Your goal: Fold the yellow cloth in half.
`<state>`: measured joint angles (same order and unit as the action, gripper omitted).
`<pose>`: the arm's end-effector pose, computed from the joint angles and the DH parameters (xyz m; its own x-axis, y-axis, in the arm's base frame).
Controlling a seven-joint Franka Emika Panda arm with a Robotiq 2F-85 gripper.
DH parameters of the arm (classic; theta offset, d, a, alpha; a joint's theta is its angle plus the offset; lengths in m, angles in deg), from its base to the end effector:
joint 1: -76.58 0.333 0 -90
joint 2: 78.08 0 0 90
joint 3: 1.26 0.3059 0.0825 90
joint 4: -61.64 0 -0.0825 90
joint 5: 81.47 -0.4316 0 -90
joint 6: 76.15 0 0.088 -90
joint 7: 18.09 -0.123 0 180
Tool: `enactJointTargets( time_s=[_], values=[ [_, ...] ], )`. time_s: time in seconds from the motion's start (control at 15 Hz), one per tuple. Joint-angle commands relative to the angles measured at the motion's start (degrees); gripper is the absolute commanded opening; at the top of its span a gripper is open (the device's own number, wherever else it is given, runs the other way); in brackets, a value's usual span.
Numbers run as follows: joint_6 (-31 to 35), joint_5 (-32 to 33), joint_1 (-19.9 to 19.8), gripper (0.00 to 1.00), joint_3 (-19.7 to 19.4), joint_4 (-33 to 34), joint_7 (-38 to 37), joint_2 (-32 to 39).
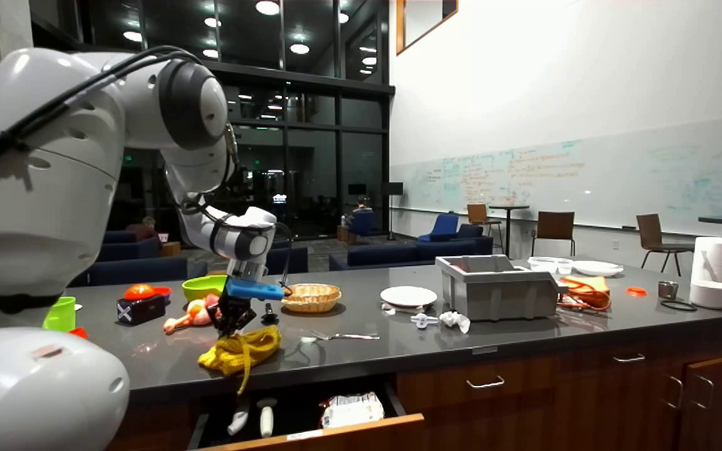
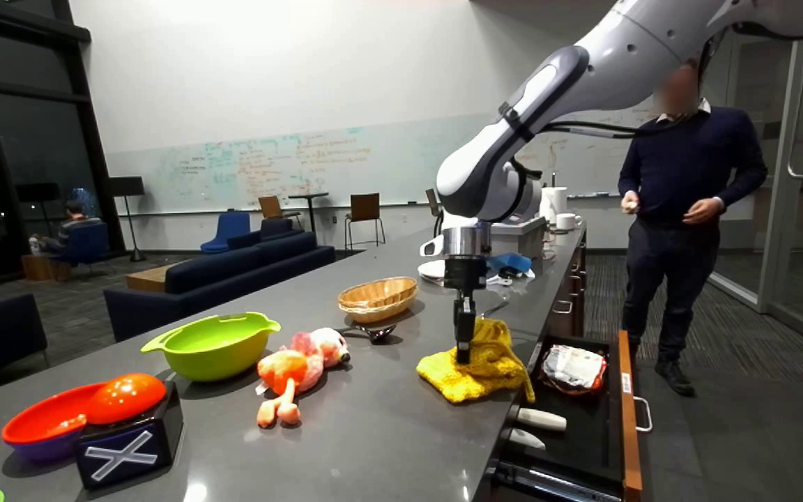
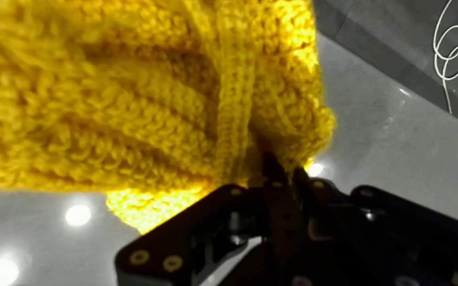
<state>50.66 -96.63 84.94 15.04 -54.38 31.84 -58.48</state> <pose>0.5509 0.2675 0.2183 0.4497 0.8874 0.1017 0.8627 -0.4020 -0.3068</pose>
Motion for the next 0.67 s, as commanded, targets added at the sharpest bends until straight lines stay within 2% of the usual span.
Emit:
enactJointTargets(
  time_s=[0.0,0.27,0.6],
  values=[
    [-1.72,3.32,1.95,0.01,0.17,4.98,-4.35,4.96],
    [-3.19,4.68,2.91,0.01,1.13,7.31,-5.86,8.25],
    [-4.17,5.15,3.08,0.01,1.55,8.67,-6.74,8.61]
  ],
)
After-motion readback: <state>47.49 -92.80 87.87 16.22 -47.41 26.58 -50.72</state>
